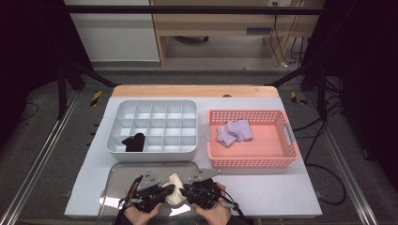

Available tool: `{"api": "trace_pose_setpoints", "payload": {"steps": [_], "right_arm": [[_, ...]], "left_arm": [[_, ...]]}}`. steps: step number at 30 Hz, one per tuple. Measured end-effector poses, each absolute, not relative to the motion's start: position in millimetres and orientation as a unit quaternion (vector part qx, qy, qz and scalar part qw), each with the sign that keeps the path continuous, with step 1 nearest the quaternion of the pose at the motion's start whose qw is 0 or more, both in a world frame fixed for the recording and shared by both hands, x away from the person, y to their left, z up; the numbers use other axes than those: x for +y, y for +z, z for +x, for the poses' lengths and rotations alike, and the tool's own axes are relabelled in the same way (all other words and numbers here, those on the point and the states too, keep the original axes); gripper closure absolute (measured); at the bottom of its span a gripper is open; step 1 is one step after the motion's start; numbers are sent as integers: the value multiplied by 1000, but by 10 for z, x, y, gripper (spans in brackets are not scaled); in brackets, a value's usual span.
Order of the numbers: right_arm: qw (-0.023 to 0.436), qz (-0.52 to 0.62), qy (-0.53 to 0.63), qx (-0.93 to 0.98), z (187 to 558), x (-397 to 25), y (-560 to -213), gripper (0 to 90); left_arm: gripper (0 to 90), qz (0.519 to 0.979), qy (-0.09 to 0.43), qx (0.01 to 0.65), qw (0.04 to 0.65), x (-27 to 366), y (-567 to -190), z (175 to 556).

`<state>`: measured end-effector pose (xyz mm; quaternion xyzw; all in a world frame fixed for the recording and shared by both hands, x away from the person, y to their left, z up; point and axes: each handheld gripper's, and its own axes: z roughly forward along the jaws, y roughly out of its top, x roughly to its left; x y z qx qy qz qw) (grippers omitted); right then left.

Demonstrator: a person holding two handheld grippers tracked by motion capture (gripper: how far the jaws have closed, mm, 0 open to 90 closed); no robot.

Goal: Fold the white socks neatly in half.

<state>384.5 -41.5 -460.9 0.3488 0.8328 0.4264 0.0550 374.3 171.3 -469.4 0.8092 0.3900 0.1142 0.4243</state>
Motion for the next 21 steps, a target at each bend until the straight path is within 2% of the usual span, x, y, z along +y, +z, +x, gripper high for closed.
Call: {"api": "trace_pose_setpoints", "payload": {"steps": [4,12,16,18,21], "right_arm": [[55,364,443,817,3932,-451,-4536,730],[50,364,405,837,4022,-355,-4718,721],[30,365,411,835,4039,-354,-4772,776],[22,363,408,837,4045,-354,-4761,833],[19,367,407,836,4040,-360,-4742,852]], "left_arm": [[892,810,114,389,424,1708,-4707,3732],[892,811,114,387,423,1709,-4717,3728],[893,812,113,388,422,1715,-4720,3737],[893,811,115,388,422,1712,-4724,3747],[893,810,115,389,422,1712,-4724,3750]]}}
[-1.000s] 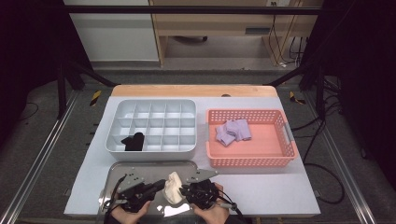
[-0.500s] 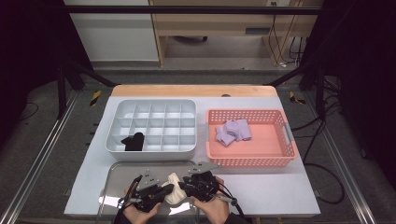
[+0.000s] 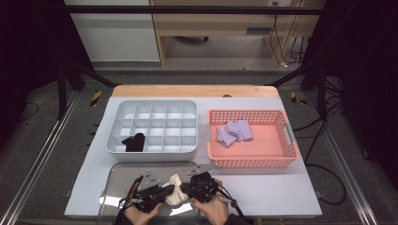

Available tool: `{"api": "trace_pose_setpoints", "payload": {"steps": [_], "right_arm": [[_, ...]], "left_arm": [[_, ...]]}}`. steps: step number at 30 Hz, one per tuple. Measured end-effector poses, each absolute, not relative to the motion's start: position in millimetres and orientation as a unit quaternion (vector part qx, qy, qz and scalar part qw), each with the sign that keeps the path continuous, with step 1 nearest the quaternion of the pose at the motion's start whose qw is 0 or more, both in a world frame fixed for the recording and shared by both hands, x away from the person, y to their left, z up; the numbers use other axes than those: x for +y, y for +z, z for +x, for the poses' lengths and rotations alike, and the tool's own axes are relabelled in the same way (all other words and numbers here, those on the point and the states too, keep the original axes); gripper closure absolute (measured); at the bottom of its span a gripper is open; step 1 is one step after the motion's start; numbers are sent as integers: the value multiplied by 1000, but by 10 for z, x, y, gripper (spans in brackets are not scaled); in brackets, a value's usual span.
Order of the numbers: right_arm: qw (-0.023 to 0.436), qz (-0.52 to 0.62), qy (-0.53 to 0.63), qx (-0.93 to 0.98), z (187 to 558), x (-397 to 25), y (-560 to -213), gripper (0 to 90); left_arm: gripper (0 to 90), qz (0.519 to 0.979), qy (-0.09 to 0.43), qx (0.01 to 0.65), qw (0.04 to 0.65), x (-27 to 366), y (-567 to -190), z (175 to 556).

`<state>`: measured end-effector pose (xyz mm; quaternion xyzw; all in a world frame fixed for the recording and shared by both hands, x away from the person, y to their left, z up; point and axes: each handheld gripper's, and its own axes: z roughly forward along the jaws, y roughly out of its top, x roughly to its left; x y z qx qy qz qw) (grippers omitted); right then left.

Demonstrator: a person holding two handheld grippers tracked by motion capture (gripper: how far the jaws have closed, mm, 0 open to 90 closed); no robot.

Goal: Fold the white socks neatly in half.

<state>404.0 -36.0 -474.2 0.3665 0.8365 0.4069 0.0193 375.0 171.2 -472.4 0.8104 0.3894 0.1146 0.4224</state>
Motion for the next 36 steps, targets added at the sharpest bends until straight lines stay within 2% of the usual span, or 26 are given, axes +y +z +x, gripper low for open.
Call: {"api": "trace_pose_setpoints", "payload": {"steps": [6,13,21,23,26,36], "right_arm": [[34,342,449,825,3953,-403,-4546,865],[48,333,439,833,3916,-362,-4552,865],[64,340,429,834,3904,-371,-4550,865],[69,343,428,834,3907,-376,-4550,865],[74,343,428,833,3897,-388,-4532,865],[66,306,444,839,3844,-302,-4473,864]], "left_arm": [[893,802,109,396,433,1702,-4734,3792],[893,795,105,403,441,1703,-4738,3803],[862,771,115,423,463,2024,-4573,3685],[865,772,119,430,453,2097,-4582,3641],[873,784,99,431,436,2048,-4697,3641],[890,795,113,422,421,1922,-4738,3683]]}}
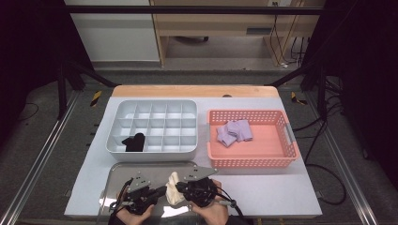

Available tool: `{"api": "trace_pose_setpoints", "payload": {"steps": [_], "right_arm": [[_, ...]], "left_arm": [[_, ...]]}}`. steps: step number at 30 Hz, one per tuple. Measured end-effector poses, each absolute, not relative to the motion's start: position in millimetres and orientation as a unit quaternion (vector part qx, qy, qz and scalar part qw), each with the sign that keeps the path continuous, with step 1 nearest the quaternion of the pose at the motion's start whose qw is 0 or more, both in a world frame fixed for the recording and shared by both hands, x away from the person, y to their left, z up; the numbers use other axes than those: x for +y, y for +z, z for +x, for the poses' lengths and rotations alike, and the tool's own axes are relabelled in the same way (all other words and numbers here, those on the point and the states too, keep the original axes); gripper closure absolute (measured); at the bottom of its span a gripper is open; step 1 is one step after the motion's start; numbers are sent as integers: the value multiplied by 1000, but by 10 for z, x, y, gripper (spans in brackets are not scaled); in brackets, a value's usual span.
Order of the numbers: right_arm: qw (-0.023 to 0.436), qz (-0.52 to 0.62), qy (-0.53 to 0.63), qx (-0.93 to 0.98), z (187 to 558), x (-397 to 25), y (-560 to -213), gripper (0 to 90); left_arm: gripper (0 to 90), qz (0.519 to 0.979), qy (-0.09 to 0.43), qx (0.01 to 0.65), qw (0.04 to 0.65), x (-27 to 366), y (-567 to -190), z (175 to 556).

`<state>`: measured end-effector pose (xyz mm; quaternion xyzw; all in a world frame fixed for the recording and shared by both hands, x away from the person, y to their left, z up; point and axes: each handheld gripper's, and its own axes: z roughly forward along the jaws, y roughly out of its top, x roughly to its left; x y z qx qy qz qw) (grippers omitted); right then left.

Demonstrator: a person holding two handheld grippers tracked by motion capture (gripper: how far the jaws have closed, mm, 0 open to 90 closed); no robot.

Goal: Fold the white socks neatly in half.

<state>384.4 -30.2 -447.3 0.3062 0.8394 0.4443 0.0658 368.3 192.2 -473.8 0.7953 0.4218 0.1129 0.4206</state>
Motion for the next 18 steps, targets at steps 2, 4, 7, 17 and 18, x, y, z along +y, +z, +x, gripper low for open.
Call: {"api": "trace_pose_setpoints", "payload": {"steps": [2,4,7,17,18], "right_arm": [[62,290,447,844,3820,-244,-4468,864],[58,282,449,846,3810,-207,-4467,864],[48,276,449,849,3798,-163,-4468,864],[41,257,440,860,3762,-47,-4600,860],[41,258,440,859,3761,-46,-4608,860]], "left_arm": [[890,795,113,424,418,1918,-4741,3684],[890,797,116,424,414,1916,-4742,3684],[891,798,117,426,411,1903,-4750,3684],[891,801,106,427,405,1909,-4783,3724],[891,801,106,427,405,1909,-4783,3724]]}}
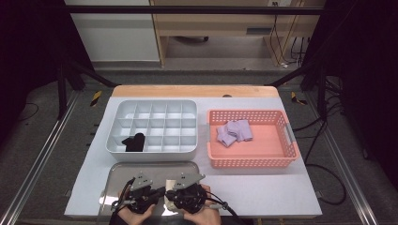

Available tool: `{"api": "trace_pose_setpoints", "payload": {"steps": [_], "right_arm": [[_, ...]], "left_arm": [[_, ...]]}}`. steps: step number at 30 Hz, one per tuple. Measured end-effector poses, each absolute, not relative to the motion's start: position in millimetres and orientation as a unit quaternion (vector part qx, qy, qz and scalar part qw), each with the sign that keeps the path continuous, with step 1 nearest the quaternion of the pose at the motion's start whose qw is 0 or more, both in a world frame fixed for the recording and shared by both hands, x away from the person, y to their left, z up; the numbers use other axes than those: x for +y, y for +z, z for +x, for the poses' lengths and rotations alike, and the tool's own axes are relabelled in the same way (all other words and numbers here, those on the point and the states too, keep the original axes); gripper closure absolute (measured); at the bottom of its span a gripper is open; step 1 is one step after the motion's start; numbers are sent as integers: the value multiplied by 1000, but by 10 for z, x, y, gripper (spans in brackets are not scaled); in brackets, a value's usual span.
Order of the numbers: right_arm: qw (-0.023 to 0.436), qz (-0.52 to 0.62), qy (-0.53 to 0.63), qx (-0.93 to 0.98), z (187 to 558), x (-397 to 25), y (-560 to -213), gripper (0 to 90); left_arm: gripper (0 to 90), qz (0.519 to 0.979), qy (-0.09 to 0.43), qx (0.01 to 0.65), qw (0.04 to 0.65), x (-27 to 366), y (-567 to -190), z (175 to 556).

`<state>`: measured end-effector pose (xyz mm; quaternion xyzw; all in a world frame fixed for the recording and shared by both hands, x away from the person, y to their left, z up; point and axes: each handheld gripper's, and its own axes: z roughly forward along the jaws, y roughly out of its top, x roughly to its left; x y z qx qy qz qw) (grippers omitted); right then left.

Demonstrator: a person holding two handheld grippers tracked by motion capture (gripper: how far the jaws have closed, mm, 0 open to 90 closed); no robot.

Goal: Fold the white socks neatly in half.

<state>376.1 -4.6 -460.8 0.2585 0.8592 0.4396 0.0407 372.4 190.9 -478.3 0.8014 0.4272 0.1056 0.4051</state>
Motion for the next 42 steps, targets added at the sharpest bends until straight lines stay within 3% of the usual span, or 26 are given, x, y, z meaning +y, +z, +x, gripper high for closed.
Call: {"api": "trace_pose_setpoints", "payload": {"steps": [7,10,16,28,36,42], "right_arm": [[37,261,442,858,3757,-44,-4649,858],[38,260,442,858,3758,-40,-4655,857],[36,256,444,858,3761,-38,-4654,852],[59,288,441,848,3818,-239,-4534,739],[69,323,463,823,3834,-352,-4441,736],[65,342,433,832,3815,-360,-4566,714]], "left_arm": [[829,769,127,426,460,2073,-4559,3787],[758,758,135,408,490,2083,-4427,3788],[625,783,132,403,455,1917,-4544,3858],[600,775,126,424,451,2078,-4628,3769],[583,781,144,420,439,2008,-4629,3674],[583,785,149,420,431,1973,-4645,3647]]}}
